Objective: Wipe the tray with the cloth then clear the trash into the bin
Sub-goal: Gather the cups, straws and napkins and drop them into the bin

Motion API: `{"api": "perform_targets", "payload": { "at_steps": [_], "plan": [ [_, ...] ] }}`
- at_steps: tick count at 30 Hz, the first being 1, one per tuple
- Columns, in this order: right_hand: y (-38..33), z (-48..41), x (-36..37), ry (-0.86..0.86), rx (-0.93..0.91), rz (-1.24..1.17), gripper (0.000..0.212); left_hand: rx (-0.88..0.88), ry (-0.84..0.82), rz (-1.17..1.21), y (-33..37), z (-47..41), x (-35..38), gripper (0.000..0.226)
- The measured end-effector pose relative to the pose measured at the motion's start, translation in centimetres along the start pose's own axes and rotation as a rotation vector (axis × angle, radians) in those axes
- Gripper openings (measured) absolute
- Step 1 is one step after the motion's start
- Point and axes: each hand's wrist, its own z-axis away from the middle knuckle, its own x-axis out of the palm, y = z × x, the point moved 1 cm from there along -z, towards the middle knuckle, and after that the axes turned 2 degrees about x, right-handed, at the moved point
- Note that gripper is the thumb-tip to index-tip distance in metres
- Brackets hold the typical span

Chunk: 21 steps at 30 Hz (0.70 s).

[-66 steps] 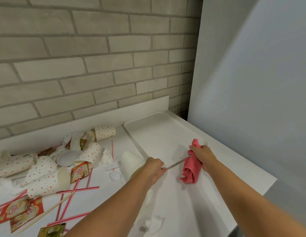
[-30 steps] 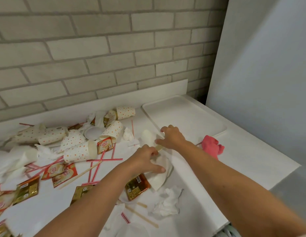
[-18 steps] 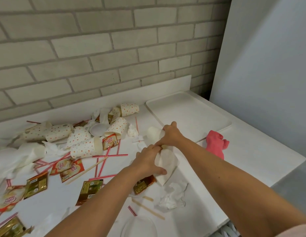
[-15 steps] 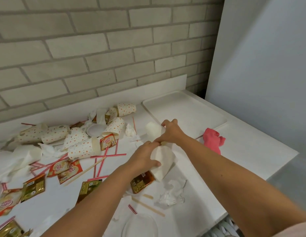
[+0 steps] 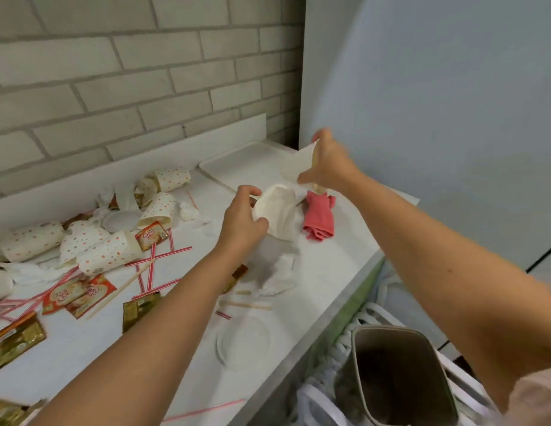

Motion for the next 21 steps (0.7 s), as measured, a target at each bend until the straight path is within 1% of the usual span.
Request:
{"api": "perform_targets", "payload": {
  "at_steps": [2, 5, 8, 10, 12, 17, 21],
  "plan": [
    [0.6, 1.9, -1.8, 0.043, 0.036, 0.142, 0.073, 0.051, -0.019, 0.037, 1.4, 1.1, 1.4, 0.029],
    [2.2, 5.0, -4.4, 0.042, 0.119, 0.377, 0.076, 0.116, -0.118, 0.083, 3.6, 3.2, 4.2, 0.020],
    [4.5, 7.9, -6.2, -0.057, 0.227, 0.559, 0.079, 0.147, -0.244, 0.112, 5.2, 5.7, 7.2, 0.022],
    [6.5, 9.2, -6.2, -0.170, 0.303, 0.632, 0.079, 0.145, -0.331, 0.067, 5.4, 7.3, 9.1, 0.026],
    [9.0, 10.5, -5.6, -0.298, 0.376, 0.665, 0.082, 0.102, -0.422, 0.013, 4.9, 9.0, 11.2, 0.027],
    [16.0, 13.4, -1.9, -0.526, 0.468, 0.668, 0.089, -0.029, -0.627, -0.140, 1.8, 12.4, 15.6, 0.040],
    [20.4, 15.4, 1.1, -0.648, 0.529, 0.683, 0.091, -0.141, -0.732, -0.179, 0.5, 14.2, 18.2, 0.048]
  ]
}}
